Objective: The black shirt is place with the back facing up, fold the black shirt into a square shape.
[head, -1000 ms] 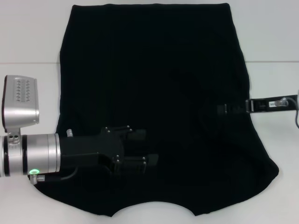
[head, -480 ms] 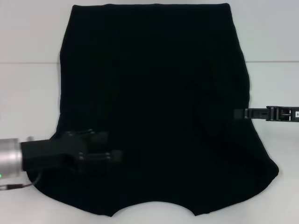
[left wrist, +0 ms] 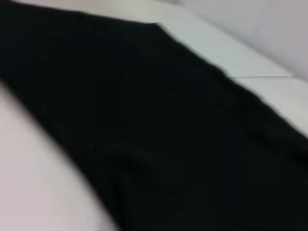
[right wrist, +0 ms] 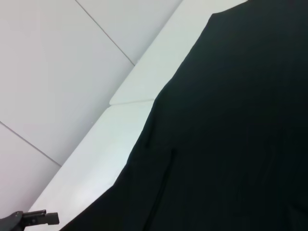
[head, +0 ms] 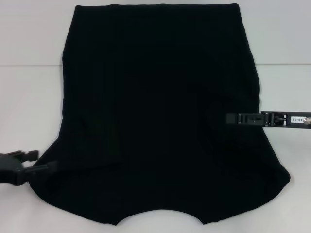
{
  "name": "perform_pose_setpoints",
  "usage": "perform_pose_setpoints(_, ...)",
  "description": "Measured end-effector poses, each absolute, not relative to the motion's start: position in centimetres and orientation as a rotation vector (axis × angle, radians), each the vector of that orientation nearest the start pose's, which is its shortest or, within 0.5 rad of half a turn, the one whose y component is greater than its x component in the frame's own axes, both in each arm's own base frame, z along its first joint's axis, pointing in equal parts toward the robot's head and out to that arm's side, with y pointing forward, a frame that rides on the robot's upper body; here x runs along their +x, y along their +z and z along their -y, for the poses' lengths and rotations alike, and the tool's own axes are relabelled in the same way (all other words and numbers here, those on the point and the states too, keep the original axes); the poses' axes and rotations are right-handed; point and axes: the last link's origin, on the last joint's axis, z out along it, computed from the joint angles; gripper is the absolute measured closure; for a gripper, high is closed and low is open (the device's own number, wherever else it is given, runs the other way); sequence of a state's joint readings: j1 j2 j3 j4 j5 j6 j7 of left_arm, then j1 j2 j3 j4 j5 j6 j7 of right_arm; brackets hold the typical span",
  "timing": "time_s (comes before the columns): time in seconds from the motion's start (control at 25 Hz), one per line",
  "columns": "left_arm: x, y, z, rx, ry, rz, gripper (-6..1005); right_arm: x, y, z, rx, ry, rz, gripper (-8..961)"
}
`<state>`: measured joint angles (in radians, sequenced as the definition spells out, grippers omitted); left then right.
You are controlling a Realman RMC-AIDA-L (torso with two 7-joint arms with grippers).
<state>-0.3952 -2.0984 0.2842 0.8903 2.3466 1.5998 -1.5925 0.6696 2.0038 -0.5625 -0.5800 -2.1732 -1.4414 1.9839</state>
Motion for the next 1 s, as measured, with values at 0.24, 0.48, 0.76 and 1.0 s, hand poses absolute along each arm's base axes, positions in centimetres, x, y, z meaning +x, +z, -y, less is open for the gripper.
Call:
perform_pose_setpoints(0.24, -37.2, 6.6, -27.8, -2.297, -0.324, 1.142, 200, 26.1, 1.8, -37.8, -2.459, 0.646, -1.395, 244)
perform_pose_setpoints(0.48, -37.8, 6.1, -27.9, -2.281, -0.257, 1.174, 200, 26.0, 1.7, -37.9, -2.456, 0.65, -1.398, 246)
perform_pose_setpoints(0.76, -36.5, 5.4, -27.7, -2.38, -0.286, 1.168, 200, 26.1, 2.1, -38.1, -2.446, 0.65, -1.394, 247)
perform_pose_setpoints(1.0, -36.3, 5.4, -28.1, -2.384, -0.283, 1.169, 229, 26.2, 2.5, -38.2, -2.433, 0.659, -1.388, 249)
